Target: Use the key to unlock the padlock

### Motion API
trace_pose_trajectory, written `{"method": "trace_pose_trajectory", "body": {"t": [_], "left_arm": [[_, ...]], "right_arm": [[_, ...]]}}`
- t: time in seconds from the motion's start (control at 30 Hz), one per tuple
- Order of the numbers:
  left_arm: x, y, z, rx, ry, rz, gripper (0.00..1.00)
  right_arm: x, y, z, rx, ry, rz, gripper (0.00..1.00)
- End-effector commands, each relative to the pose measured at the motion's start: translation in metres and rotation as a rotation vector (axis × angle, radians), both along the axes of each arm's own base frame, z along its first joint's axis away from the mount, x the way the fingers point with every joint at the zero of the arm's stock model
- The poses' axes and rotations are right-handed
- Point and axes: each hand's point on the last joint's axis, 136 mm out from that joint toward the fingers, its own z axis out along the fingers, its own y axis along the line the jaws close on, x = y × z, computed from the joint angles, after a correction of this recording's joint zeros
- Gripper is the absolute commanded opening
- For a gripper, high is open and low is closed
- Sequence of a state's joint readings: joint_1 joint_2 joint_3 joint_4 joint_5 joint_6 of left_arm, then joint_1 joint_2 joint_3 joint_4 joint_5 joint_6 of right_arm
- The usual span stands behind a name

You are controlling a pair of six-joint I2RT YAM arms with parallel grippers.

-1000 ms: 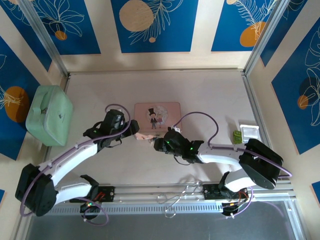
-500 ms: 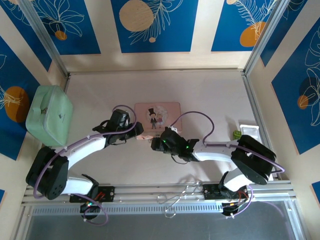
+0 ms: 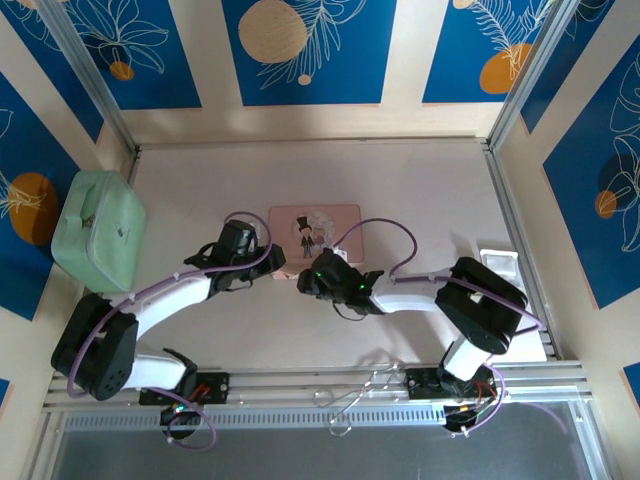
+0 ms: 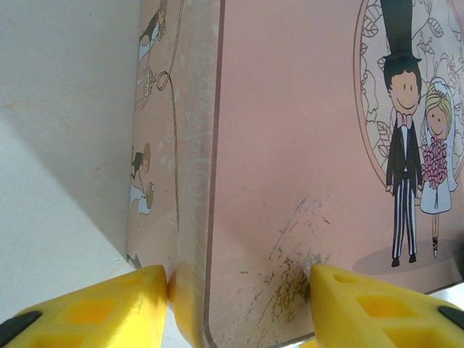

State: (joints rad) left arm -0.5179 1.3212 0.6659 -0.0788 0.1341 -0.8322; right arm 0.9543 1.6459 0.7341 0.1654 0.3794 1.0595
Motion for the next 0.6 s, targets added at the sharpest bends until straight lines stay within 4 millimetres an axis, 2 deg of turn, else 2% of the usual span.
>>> {"method": "trace_pose_trajectory", "body": {"t": [0.0,0.27,0.57], "left_arm": [[-0.0136,0.0103,-0.0178,0.025,0.064,0.007,0.52],[-0.0161,0.0102,-0.0187,0.025,0.071,-0.001,0.51],[-0.0173,0.0113,-0.0191,0.025,0.071,0.0,0.51]], "right_arm": [[0.0074,0.003,-0.0039,-0.002,-0.003,-0.015,0.58],[0.0092,0.0037,-0.0064,-0.036,-0.008,0.003,0.57],[0.0101,-0.0006,-0.0094,-0.088,-0.012,0.01,0.51]]}}
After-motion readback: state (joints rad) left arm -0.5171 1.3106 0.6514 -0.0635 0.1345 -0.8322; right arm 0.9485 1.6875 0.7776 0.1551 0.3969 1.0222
